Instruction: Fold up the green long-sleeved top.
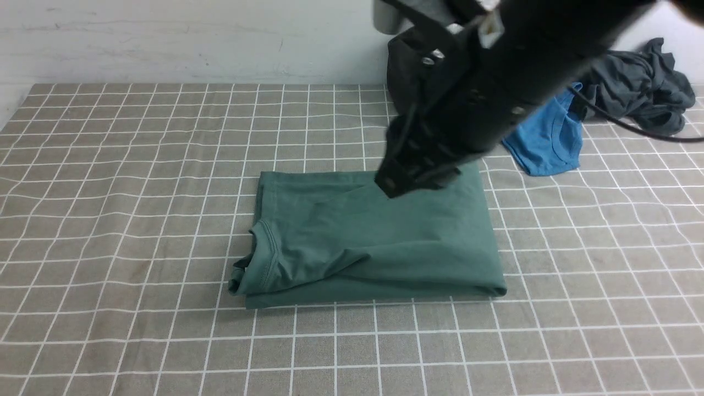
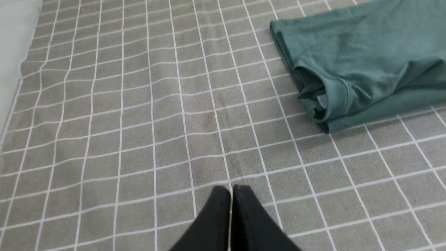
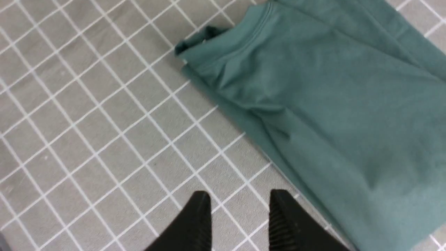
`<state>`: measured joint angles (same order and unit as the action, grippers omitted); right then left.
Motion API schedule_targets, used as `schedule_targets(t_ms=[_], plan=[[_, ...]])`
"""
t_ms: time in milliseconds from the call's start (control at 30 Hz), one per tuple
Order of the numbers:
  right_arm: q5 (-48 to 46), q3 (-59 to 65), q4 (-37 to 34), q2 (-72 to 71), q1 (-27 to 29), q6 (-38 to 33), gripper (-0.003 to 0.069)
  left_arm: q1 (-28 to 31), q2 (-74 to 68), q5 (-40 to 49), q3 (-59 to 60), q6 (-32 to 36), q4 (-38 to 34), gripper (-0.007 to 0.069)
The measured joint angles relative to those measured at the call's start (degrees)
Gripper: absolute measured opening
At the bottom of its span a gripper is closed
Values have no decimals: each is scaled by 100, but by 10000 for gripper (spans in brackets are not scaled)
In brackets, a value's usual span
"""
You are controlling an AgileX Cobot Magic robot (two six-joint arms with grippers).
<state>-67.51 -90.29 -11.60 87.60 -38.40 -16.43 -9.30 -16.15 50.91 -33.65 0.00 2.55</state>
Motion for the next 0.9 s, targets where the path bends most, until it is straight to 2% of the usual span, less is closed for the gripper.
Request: schedule_targets(t_ms=[200,233,267,533,667,900], plan=[[1738,1882,0,-1904,0,-5,83,0,768,-626,637,0,55,-8],[1738,1946,0,-1904,0,-5,83,0,782,-626,643,0,55,-8],[2287,2440,0,-2475,0,-30,60,0,861,-626,665,0,62,-8],[4462,4398,-44,-4757,0,-86,27,0,877,-609,682,0,68,-8],[4822,4924,-67,-5411,0,-86,25,0,877,-603,682,0,63,-8],[4725,5338,-67,-5779,0,-89,25,0,877,-603,682,0,63,-8]])
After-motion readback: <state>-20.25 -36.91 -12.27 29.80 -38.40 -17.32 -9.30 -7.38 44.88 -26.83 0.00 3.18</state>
